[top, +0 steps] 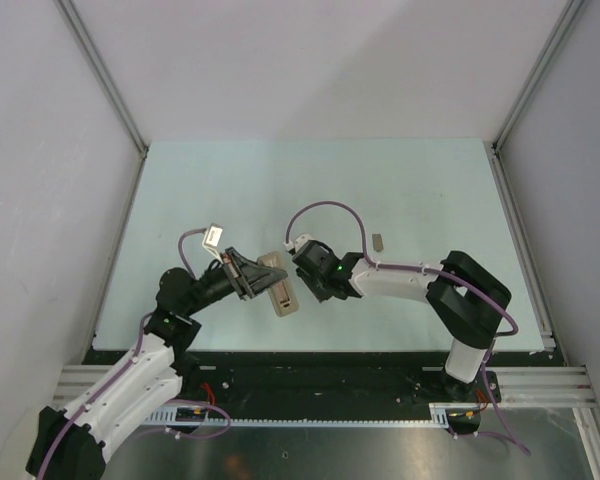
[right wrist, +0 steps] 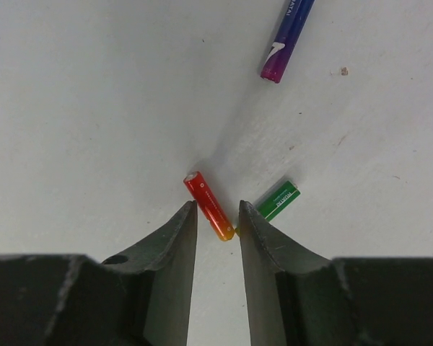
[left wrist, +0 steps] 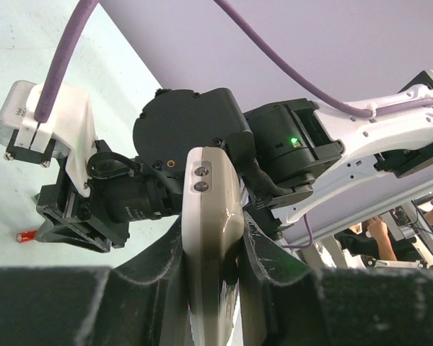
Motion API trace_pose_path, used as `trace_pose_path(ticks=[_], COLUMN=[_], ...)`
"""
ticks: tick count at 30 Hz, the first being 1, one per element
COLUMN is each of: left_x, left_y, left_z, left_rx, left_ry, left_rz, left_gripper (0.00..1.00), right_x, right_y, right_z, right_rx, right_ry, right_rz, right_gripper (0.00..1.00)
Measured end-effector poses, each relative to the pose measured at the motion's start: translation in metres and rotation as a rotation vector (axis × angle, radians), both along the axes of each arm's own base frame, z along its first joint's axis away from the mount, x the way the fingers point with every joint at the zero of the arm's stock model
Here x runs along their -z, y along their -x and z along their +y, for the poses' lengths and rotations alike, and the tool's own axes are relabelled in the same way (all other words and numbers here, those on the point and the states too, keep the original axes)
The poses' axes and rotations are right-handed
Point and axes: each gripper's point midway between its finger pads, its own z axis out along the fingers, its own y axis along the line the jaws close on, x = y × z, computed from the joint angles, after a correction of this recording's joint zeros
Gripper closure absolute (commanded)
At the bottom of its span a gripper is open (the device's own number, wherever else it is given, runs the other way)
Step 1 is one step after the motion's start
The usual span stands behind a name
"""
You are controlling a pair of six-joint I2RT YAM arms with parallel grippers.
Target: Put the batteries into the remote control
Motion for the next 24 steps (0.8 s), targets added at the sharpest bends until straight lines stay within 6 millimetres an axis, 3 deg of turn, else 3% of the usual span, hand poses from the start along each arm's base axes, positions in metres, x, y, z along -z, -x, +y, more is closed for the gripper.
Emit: trace_pose_path(ticks=[15,24], left_x=[-0.002,-0.002], left_y=[0.001,0.001], left_z=[0.001,0.001], left_rx=[-0.003,-0.003], left_ry=[0.004,0.004], left_rz=[-0.006,-0.006], left_gripper=[1.0,1.0], right_x=[0.012,0.012], right_y=[0.002,-0.003], right_z=[-0.001,-0.002], right_rx=[0.003,0.064], right_ry=[0.007,-0.026], right_rz=[0.041,0.054], right_gripper=[0.79,0.97])
